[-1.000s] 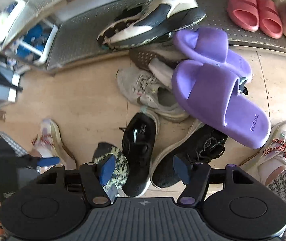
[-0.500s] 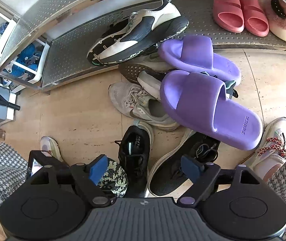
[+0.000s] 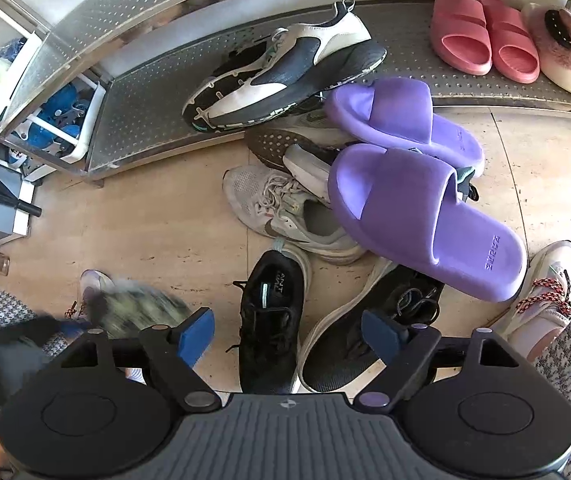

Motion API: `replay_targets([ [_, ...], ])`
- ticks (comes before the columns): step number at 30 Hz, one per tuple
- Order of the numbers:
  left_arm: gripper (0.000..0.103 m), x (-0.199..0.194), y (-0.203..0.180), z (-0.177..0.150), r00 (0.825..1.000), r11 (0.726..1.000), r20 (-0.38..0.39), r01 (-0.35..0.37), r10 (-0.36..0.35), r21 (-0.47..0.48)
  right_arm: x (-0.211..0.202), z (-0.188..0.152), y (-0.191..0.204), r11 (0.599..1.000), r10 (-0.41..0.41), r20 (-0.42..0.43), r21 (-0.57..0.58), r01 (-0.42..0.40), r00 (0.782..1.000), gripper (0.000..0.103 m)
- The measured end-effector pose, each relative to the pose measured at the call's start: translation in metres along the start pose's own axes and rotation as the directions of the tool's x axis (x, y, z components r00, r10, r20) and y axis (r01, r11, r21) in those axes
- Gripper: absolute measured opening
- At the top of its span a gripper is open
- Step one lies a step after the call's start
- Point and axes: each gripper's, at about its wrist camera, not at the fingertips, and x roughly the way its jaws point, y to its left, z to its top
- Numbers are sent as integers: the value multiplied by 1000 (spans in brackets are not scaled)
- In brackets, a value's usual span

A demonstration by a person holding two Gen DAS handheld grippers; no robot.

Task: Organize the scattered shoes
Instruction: 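Lower the right tool onto the white-black sneaker and close on it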

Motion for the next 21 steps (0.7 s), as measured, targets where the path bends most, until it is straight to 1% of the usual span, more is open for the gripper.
replay_targets([
  [3, 56, 6, 5, 6, 997, 994, -46, -65, 69, 92, 1, 0, -3, 1000, -6, -1, 5, 6, 1000, 84],
  [4, 59, 19, 7, 0, 992, 997, -122, -38, 45, 66, 2, 1, -3, 1000, -8, -2, 6, 8, 1000, 84],
  [5, 60, 32, 9, -5, 980, 999, -196, -12, 20, 38, 2, 1, -4, 1000, -10, -3, 7, 10, 1000, 85],
  [6, 63, 36, 10, -8, 977, 1000, -214, -8, 14, 27, 3, 1, -5, 1000, -12, -4, 9, 12, 1000, 85],
  [8, 65, 43, 23, -8, 973, 999, -232, -2, -9, -47, 4, 2, -7, 1000, -16, -6, 11, 16, 1000, 86],
  [10, 69, 50, 35, -8, 968, 993, -248, 2, -32, -120, 5, 2, -9, 1000, -20, -8, 14, 20, 1000, 87],
  [13, 73, 60, 54, -8, 961, 973, -269, 6, -69, -230, 7, 3, -8, 1000, -19, -11, 3, 19, 1000, 87],
  [15, 73, 63, 72, 3, 966, 966, -246, 15, -80, -258, 7, 4, -4, 1000, -19, -14, -8, 19, 1000, 87],
  [16, 74, 65, 75, 6, 967, 964, -240, 23, -89, -265, 9, 2, 4, 1000, -25, -19, -18, 24, 1000, 87],
  [18, 79, 70, 82, 12, 967, 954, -218, 60, -129, -295, 13, 1, 12, 999, -38, -29, -32, 37, 999, 87],
  [19, 81, 76, 86, 15, 966, 940, -203, 88, -161, -330, 15, 1, 12, 999, -44, -34, -33, 43, 998, 87],
  [20, 81, 84, 90, 18, 964, 918, -185, 107, -190, -382, 17, 1, 12, 998, -50, -40, -31, 49, 998, 88],
  [21, 80, 86, 92, 19, 964, 906, -176, 115, -201, -408, 19, 2, 12, 998, -55, -45, -28, 54, 997, 87],
])
